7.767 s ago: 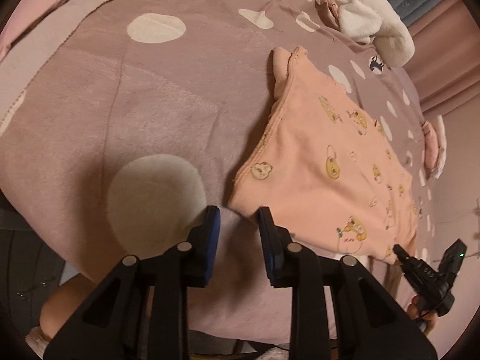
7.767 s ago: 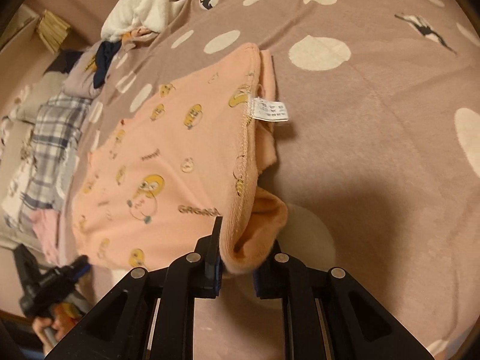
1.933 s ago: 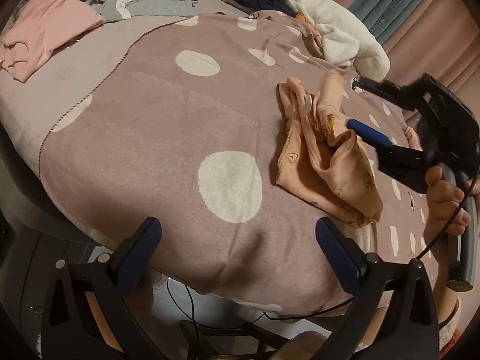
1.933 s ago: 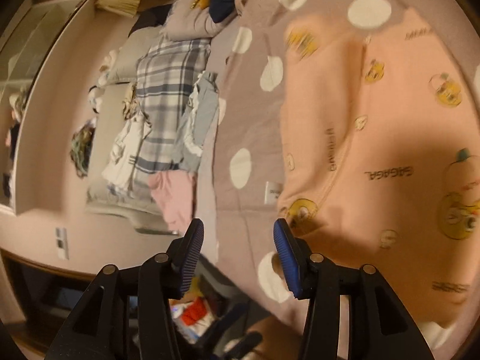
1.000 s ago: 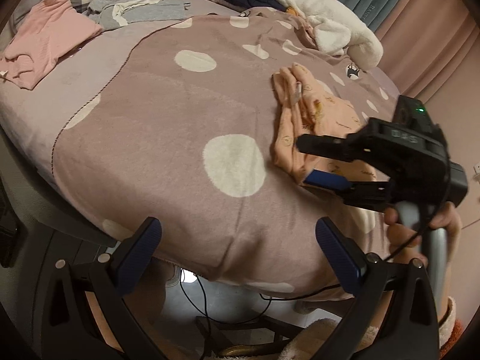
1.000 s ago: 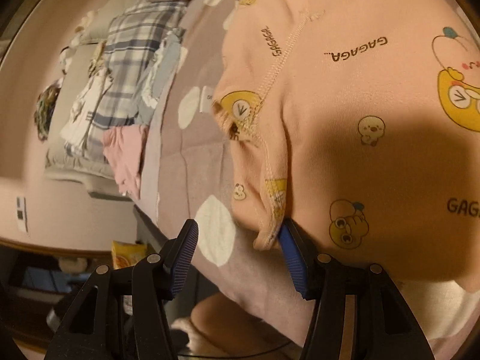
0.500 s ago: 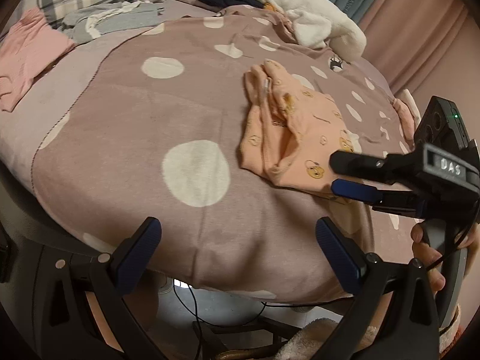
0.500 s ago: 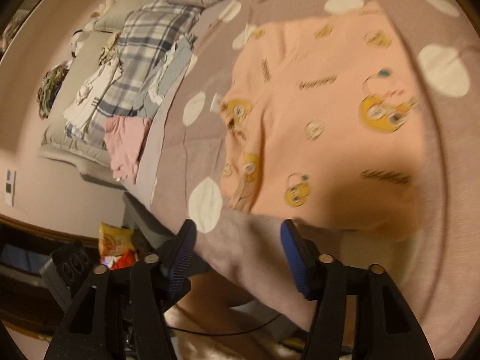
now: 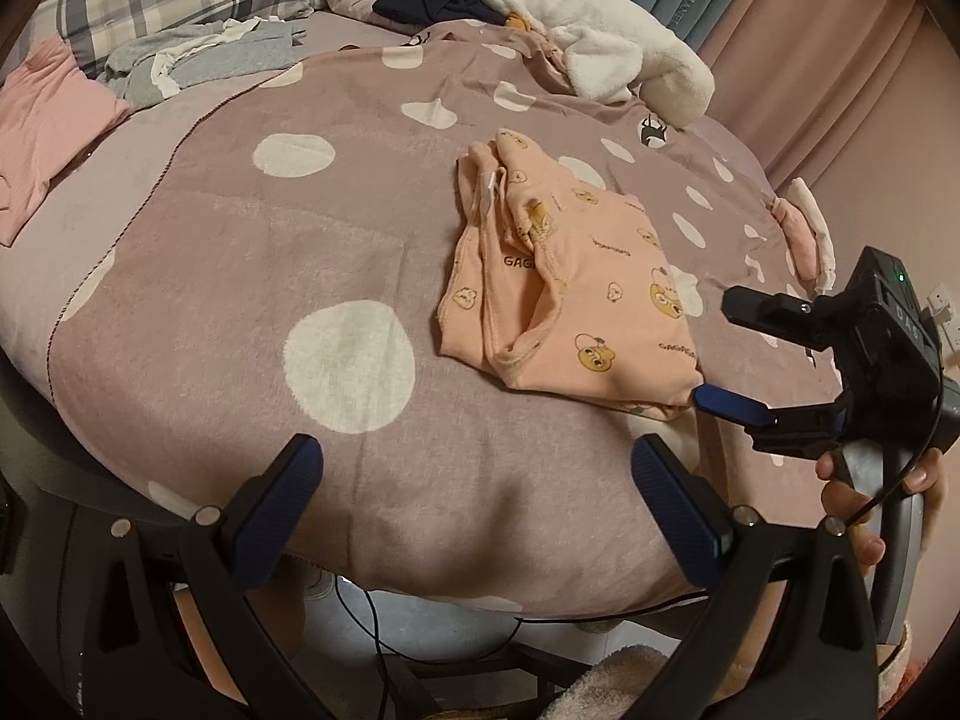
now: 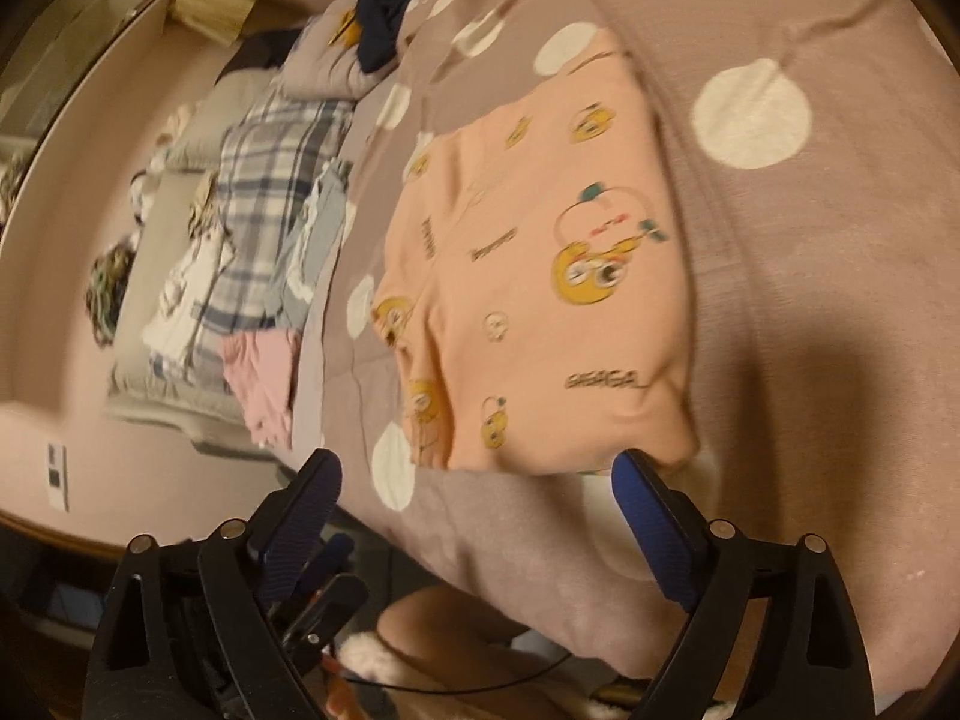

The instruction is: Fold small clothes

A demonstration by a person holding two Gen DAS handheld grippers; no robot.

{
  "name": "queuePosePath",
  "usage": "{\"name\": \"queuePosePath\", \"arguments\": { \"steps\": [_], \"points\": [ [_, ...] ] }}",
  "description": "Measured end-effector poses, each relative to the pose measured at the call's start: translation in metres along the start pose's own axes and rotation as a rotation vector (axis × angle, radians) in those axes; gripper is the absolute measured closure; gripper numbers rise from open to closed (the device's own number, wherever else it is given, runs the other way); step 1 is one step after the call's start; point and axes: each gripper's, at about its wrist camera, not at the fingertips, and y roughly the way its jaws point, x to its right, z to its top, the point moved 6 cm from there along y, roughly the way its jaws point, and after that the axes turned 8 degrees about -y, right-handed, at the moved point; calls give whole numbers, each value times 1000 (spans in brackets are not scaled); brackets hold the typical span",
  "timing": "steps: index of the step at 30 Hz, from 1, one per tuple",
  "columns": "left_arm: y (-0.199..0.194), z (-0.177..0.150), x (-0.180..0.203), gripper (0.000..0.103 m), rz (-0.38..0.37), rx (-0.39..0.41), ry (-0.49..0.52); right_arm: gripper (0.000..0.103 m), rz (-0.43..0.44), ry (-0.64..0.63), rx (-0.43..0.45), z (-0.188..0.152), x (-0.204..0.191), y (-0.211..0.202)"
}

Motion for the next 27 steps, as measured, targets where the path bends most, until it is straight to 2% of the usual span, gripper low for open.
{"name": "queuePosePath", "arguments": {
  "steps": [3, 8, 12, 15, 27],
  "points": [
    [0, 1, 4, 0, 7, 10, 11, 11, 9, 6, 19, 2, 3, -9],
    [2, 2, 10, 0, 6, 12, 32, 3, -49, -3, 71, 9, 12, -26],
    [6, 2, 12, 0, 9, 13, 38, 2, -53, 10, 104, 13, 21, -38],
    [11, 5, 14, 0, 6, 13, 37, 2, -91, 13, 120, 17, 31, -43],
    [46, 22, 15, 0, 28, -9, 31, 2, -96, 84, 83, 26, 71, -35]
  ]
}}
